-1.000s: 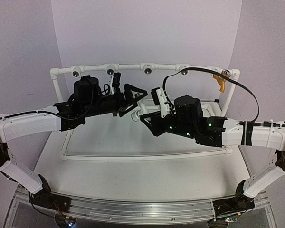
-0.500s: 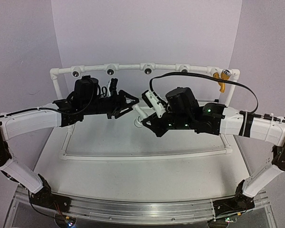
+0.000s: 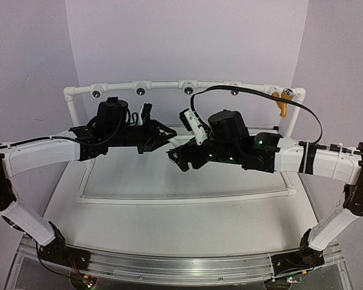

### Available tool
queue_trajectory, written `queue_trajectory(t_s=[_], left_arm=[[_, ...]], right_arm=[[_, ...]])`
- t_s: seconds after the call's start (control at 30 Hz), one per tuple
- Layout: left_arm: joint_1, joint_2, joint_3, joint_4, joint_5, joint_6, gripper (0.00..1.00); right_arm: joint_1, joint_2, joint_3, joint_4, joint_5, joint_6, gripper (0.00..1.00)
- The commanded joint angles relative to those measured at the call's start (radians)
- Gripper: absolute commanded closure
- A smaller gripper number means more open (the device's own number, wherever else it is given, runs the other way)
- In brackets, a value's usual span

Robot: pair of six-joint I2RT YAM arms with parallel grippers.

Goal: Install the water faucets
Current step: Pass from the right arm to the left, then pass from the left arm to the right

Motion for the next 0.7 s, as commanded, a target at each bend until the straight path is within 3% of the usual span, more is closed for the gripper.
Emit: queue_trajectory(t_s=[0.0, 0.13, 0.27, 0.37, 0.57, 0.67], left_arm=[[0.012, -0.042, 0.048, 0.028, 0.016, -0.047, 1.00], [0.018, -0.066, 0.024, 0.076, 0.030, -0.090, 1.00], [0.021, -0.083, 0.003, 0.104, 0.041, -0.115, 1.00], [0.022, -0.092, -0.011, 0.121, 0.046, -0.127, 1.00], [0.025, -0.096, -0.022, 0.136, 0.063, -0.140, 1.00], [0.027, -0.101, -0.027, 0.145, 0.066, -0.142, 1.00]], right_arm=[[-0.003, -0.098, -0.145, 0.356, -0.065, 0.064, 0.02], [-0.003, -0.107, -0.234, 0.515, -0.073, 0.059, 0.02], [-0.003, -0.090, -0.271, 0.629, 0.004, 0.078, 0.20], [-0.003, -0.057, -0.258, 0.677, -0.023, 0.057, 0.37], [-0.003, 0.010, -0.222, 0.743, -0.057, 0.040, 0.43], [-0.003, 0.033, -0.213, 0.757, -0.050, 0.026, 0.55]])
